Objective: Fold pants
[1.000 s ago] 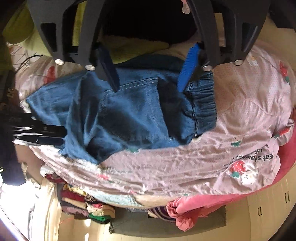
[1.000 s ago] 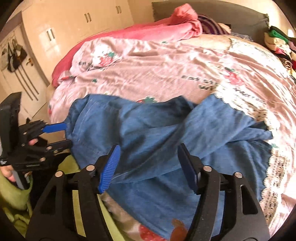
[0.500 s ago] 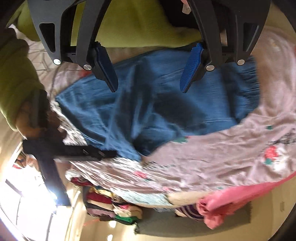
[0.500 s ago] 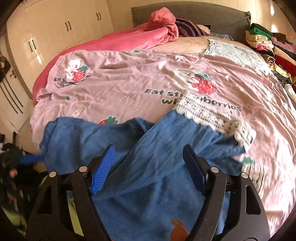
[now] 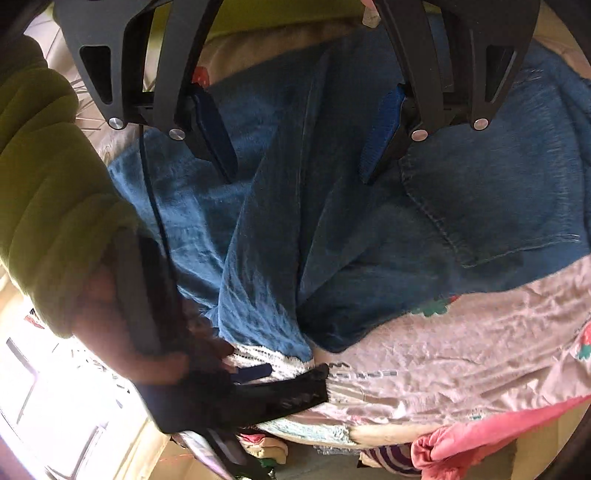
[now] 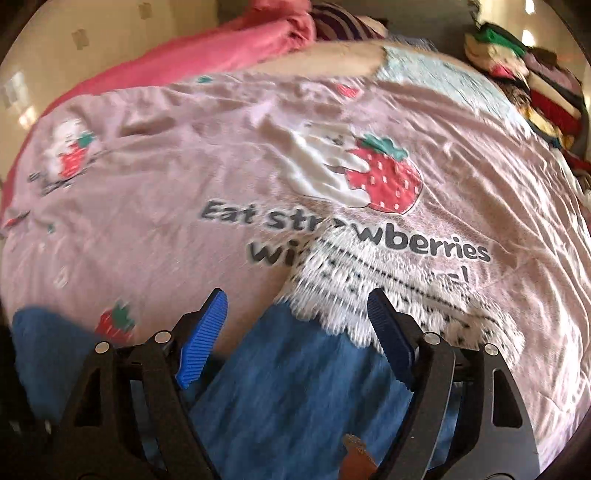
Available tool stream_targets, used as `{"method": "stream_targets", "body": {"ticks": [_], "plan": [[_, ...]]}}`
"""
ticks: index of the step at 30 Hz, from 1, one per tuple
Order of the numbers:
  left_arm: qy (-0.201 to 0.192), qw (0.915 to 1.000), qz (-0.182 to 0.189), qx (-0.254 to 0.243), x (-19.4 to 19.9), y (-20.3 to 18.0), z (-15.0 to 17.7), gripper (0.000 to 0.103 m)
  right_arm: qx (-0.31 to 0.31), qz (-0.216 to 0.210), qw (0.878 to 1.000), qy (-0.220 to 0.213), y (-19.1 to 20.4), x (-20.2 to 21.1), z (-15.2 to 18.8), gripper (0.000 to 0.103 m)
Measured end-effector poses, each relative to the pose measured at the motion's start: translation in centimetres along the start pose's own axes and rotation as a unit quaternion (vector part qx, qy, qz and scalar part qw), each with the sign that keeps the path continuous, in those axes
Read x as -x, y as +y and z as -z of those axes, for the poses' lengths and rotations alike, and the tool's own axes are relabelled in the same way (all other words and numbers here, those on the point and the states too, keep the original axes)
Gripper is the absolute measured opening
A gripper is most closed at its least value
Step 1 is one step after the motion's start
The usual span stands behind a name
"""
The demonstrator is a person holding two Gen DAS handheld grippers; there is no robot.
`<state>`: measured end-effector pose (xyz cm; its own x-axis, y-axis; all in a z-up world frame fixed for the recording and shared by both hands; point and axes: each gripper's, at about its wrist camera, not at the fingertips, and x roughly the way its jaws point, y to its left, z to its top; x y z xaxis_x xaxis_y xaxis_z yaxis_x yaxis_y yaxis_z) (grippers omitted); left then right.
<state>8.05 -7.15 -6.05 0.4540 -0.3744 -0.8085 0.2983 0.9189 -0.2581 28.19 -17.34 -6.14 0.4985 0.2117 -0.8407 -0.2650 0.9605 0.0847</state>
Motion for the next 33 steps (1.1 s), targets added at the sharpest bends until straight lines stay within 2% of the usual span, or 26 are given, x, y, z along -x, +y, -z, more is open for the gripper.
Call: {"method": "stream_targets", "body": {"ticks": [5,7,11,17,19,20,22,24,29,33], "plan": [[0.008,0.9998,-0.007,-0.014,-0.8,-0.1,0.0,0.066,-0.010,0.033,0.999,0.018,-0.5,-3.1,-1.2,0.071],[0.009,0.9998,-0.006,-0.014,-0.9,-0.1,-0.1,0.066,-0.007,0.046,0.999,0.011,-1.0,-3.4,-1.3,0.053],[0.007,0.9999,0.000,-0.013,-1.0,0.1,-0.3,0.067,-0.027,0.023,0.999,-0.005,-2.7,-1.9,-1.2,0.008],[-0.006,0.9998,0.003,-0.017,-1.1,0.0,-1.4,0.065,-0.072,-0.010,0.996,-0.051,-6.5,4.2,1.1,0.007],[-0.011,0.9996,-0.003,-0.024,-1.0,-0.2,-1.5,0.045,-0.084,-0.020,0.994,-0.062,-7.7,6.1,1.9,0.007],[-0.013,0.9994,-0.008,-0.030,-1.1,-0.3,-1.6,0.040,-0.090,-0.022,0.993,-0.068,-8.2,7.2,2.5,0.007],[-0.016,0.9990,-0.011,-0.039,-1.1,-0.5,-1.6,0.018,-0.098,-0.026,0.992,-0.077,-9.1,8.9,3.5,0.007],[-0.017,0.9987,-0.012,-0.046,-0.9,-0.7,-1.4,0.004,-0.108,-0.027,0.990,-0.085,-9.9,10.2,4.5,0.007],[-0.047,0.9950,-0.025,-0.084,1.8,-1.3,-0.6,0.004,-0.132,-0.033,0.987,-0.087,-11.5,13.8,9.1,0.007],[-0.054,0.9915,-0.039,-0.111,2.9,-1.1,-0.3,0.004,-0.128,-0.039,0.988,-0.082,-11.5,16.6,13.0,0.007]]}}
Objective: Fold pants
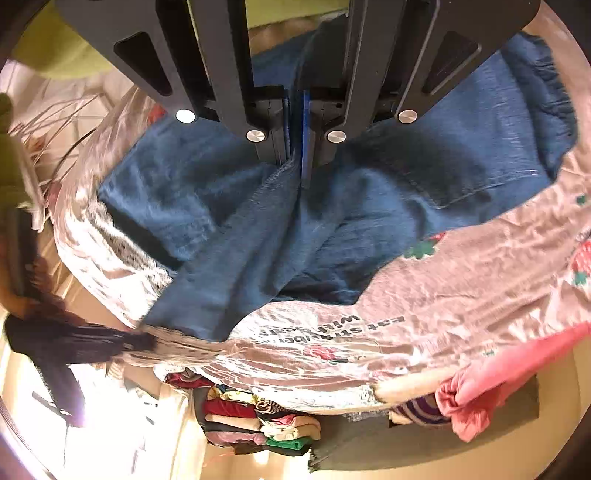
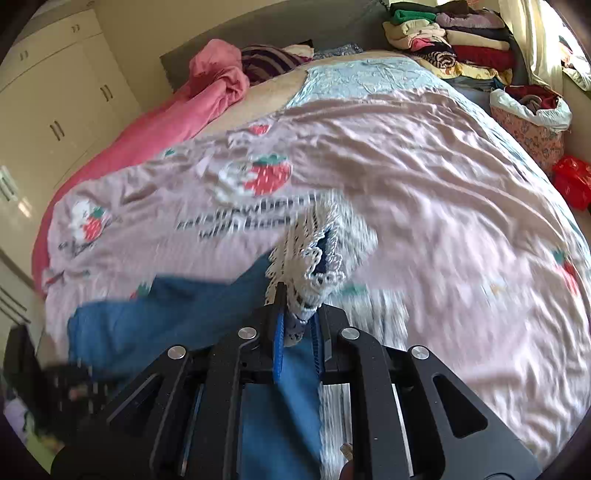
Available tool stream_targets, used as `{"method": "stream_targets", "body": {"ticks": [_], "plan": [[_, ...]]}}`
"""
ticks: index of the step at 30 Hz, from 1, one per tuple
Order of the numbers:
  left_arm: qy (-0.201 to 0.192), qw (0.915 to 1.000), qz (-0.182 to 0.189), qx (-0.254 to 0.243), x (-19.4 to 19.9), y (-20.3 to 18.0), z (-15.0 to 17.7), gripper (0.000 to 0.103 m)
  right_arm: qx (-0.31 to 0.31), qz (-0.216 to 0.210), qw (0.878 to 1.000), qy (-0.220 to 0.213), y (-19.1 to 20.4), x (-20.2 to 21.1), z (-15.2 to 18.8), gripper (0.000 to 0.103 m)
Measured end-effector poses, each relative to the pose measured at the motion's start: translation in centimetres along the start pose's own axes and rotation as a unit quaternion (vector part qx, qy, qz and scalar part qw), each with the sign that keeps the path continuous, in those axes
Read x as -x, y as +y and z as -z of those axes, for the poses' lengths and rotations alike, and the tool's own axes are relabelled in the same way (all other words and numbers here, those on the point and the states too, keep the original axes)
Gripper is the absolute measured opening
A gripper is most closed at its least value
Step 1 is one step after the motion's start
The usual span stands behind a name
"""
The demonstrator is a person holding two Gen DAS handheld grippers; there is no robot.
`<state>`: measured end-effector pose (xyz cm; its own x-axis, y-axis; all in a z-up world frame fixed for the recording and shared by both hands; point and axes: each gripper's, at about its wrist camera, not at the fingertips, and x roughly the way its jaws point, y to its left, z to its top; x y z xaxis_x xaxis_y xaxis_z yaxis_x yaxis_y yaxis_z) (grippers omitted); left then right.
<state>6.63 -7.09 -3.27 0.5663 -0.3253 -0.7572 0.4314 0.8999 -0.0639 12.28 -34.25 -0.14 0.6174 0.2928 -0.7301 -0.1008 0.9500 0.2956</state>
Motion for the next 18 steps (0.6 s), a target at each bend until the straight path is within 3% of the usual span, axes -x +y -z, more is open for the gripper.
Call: {"method": "stream_targets", "body": {"ticks": [7,12,18], "plan": [[-0.003,0.9992,-0.005,-0.039,1.8,-1.2,1.4,0.004,-0.022,-0.006,0.999,0.025,-0.6,3.4,6.2,0.007],[0.016,0.9979,-0.003,-0.062,1.4,-1.6,2.7,0.004,-0.058,-0.003,0.996,0.069,-2.4,2.2,10.2,0.007],[0.041,0.9947,0.000,-0.094,0.3,-3.3,3.9,0.004,-0.089,0.006,0.993,0.083,-4.1,1.9,12.6,0.007]]}}
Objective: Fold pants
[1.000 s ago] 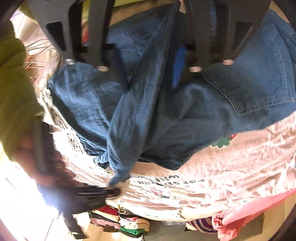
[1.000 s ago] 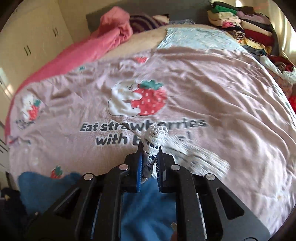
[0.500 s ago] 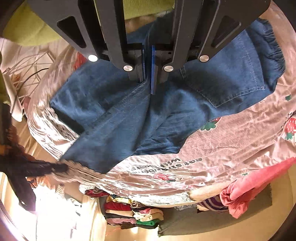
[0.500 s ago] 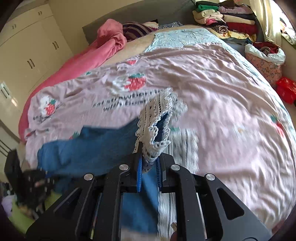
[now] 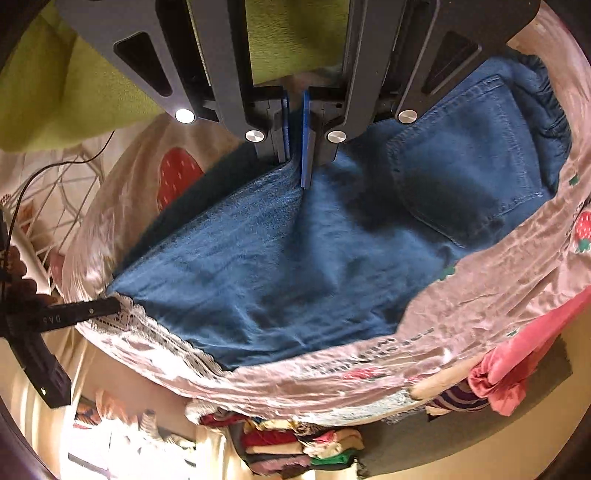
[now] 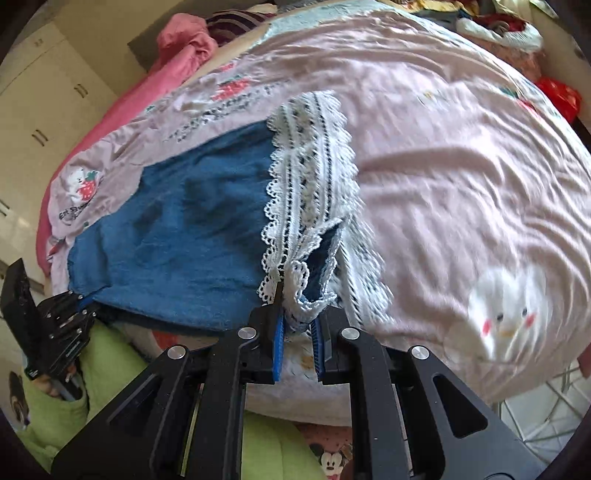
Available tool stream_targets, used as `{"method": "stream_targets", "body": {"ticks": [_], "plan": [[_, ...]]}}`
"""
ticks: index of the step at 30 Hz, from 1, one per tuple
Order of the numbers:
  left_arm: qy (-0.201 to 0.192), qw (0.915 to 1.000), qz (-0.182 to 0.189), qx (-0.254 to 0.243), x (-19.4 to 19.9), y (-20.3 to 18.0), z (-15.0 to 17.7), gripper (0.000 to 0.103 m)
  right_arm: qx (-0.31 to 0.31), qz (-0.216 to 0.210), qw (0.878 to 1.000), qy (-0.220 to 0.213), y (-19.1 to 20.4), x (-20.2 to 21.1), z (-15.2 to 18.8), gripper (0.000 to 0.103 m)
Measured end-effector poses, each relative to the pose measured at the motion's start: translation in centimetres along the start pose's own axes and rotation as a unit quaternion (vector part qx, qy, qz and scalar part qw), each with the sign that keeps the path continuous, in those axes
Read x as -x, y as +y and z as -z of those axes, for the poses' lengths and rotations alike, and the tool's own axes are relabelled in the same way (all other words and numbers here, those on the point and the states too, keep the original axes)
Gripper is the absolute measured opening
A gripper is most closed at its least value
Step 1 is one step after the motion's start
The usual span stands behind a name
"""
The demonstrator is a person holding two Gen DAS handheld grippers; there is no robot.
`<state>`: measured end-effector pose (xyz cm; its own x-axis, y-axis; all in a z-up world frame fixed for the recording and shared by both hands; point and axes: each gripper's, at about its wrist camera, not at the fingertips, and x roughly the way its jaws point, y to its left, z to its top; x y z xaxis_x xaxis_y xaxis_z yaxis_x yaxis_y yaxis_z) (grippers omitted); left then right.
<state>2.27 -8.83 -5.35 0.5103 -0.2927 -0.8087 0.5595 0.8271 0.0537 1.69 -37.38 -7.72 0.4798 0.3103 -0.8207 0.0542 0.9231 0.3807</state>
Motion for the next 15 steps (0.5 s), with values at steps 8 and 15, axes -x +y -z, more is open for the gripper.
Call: {"method": "stream_targets", "body": {"ticks": [8,15], "plan": [[0.021,0.9997,0.002,-0.014,-1.3,-0.9,0.5,0.007,-0.032,-0.007,0.999,-0.007,-2.1,-0.4,0.2,0.015],[0.026,0.9996,0.012,-0.008,-1.6,-0.9,1.0,0.015,0.051,0.068,0.993,-0.084,0.3,4.3,-0.7,0.055]]}}
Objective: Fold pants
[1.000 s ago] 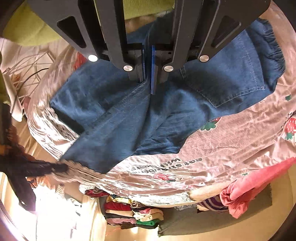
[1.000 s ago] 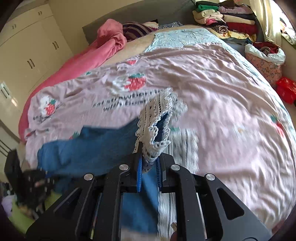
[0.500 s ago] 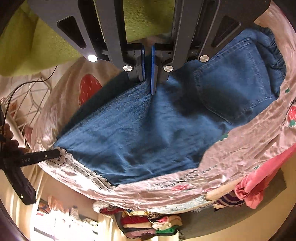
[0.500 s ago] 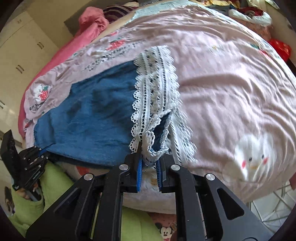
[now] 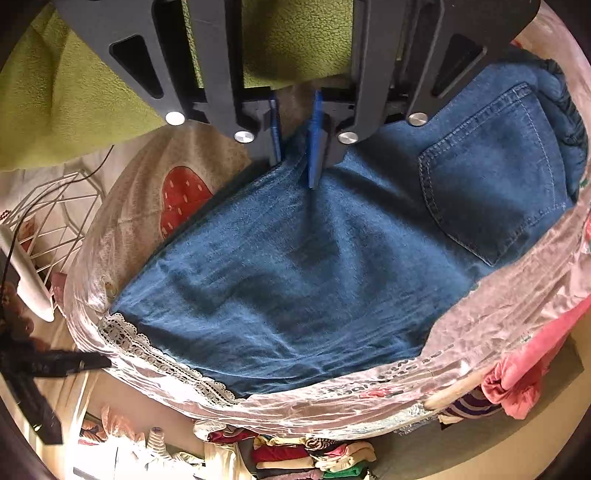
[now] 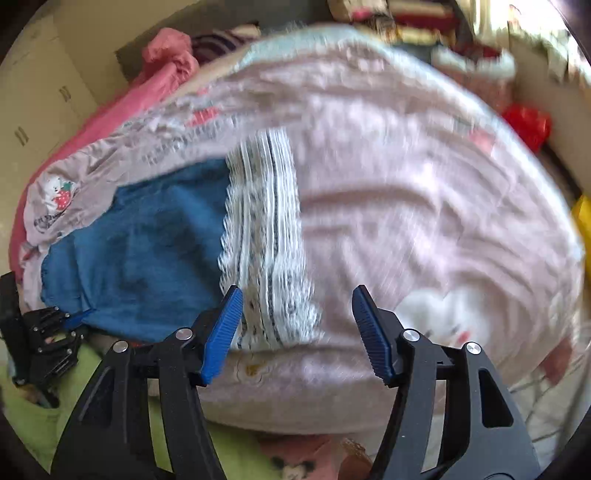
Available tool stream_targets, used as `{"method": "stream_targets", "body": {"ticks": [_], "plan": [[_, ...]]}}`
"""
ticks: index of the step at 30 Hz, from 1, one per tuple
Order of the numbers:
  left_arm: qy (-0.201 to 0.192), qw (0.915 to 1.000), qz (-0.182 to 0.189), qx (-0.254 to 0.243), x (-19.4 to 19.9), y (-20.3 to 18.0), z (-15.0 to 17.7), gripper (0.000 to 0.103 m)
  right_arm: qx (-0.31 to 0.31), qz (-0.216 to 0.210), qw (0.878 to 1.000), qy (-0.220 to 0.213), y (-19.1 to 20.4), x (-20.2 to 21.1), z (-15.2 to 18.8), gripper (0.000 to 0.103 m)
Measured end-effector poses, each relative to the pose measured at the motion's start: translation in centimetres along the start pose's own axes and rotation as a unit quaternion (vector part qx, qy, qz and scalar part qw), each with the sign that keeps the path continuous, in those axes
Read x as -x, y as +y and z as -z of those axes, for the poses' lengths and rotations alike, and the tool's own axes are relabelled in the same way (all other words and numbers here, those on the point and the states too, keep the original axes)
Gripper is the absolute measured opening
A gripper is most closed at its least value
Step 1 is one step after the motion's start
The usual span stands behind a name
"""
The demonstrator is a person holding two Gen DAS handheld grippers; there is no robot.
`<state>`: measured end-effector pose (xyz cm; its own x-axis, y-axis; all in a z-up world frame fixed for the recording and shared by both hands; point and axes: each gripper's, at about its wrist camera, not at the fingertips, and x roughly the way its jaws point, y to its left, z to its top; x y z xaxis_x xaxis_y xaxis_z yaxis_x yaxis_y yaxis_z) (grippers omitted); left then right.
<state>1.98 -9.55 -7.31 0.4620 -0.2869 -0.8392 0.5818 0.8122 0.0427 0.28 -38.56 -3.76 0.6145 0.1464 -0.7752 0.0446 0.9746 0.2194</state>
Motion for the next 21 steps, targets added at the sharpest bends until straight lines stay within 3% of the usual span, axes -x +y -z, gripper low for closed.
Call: {"method": "stream_targets", "body": {"ticks": [2,5,8,10,12,15,19,21], "plan": [[-0.001,1.0000,0.002,0.005,0.0,0.0,0.1,0.018,0.037,-0.032,0.999,-0.014,2.1,0.5,-0.2,0.057],[-0.003,0.9998,0.013,0.015,0.5,0.0,0.3,0.035,0.082,-0.061,0.995,0.003,4.7,-0.9,0.4,0.058],[-0.019,0.9992,0.019,0.030,2.2,0.3,0.8,0.052,0.100,-0.049,0.993,0.041,5.7,-3.5,1.0,0.058],[-0.031,0.9982,0.014,0.050,3.3,1.3,1.2,0.069,0.105,-0.008,0.992,0.074,5.2,-5.6,1.8,0.058],[-0.047,0.9956,0.001,0.082,4.6,3.0,1.6,0.072,0.102,-0.008,0.992,0.075,4.7,-6.5,2.4,0.058],[-0.070,0.9855,-0.029,0.152,6.9,6.8,2.7,0.076,0.109,-0.011,0.992,0.067,4.8,-6.4,2.6,0.062],[-0.090,0.9612,-0.076,0.250,9.0,12.0,4.5,0.090,0.106,-0.018,0.992,0.064,5.0,-6.3,2.6,0.065],[-0.080,0.9509,-0.098,0.283,9.0,13.9,5.5,0.090,0.104,-0.022,0.992,0.064,4.8,-6.4,2.4,0.065]]}}
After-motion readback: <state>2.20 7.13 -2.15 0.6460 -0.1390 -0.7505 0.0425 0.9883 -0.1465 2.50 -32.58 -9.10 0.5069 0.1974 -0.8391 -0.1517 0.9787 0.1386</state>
